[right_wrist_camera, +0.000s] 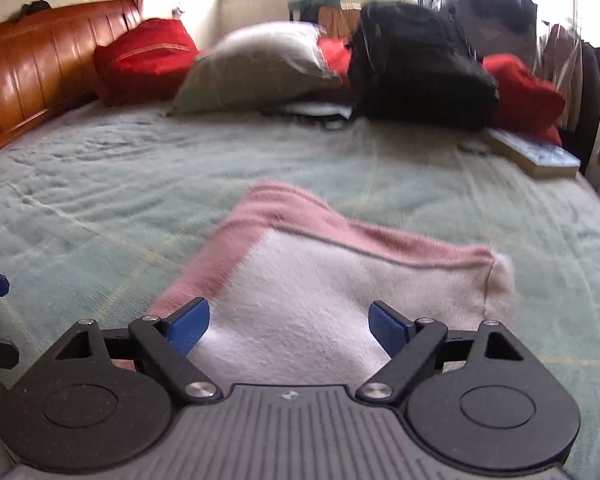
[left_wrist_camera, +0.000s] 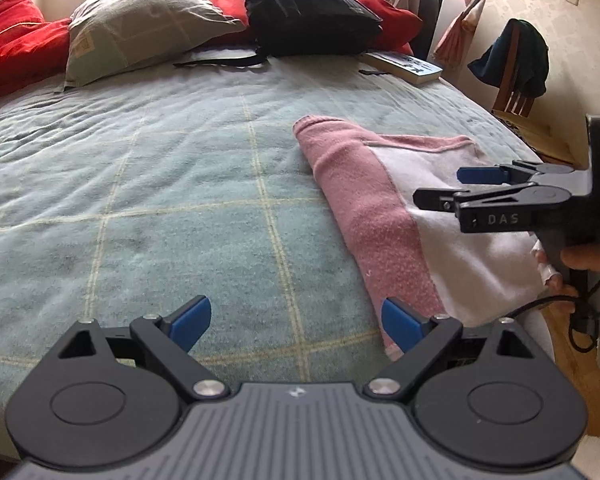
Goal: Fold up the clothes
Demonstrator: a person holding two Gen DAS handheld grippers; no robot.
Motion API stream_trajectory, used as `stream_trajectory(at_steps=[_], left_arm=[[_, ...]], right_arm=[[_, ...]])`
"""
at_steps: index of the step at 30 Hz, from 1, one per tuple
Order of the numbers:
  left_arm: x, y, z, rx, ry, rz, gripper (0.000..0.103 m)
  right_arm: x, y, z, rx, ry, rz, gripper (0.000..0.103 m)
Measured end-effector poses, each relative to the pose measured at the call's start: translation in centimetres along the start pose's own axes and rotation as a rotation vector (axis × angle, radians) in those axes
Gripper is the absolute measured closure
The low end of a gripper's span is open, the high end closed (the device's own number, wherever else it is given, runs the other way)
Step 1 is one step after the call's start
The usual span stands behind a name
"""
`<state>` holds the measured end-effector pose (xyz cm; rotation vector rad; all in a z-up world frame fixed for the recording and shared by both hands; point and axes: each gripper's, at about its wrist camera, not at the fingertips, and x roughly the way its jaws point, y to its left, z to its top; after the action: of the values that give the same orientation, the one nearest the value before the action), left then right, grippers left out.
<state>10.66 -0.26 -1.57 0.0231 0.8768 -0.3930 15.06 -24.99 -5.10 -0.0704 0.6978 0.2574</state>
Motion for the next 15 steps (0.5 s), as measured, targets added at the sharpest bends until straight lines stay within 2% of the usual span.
stream_trajectory(at_steps=[4,8,11,15], left_arm=[[-0.6,-0.6,-0.4,0.02,-0.005,-0.003,0.011],[-0.9,-1.1,-0.6,0.034,-0.01,-0.01,0.011],[-0.9,-1.3,-0.8,0.036,-0.016,-0.015,0.011],[-0.8,-1.6,-1.0,0.042,-0.011,-0.032,0.011]], right_arm=[[0.8,-0.5,-1.3,0.059,0.025,0.001,0.008],[-0.8,-1.1,-1.4,0.069,0.022,0.013,0.008],[-2.0,-1.3,-1.7,0.043,-0.031,-0.023,0.005],[-1.6,-2.6,-3.3,0.051,0.007,-0.056,0.005]])
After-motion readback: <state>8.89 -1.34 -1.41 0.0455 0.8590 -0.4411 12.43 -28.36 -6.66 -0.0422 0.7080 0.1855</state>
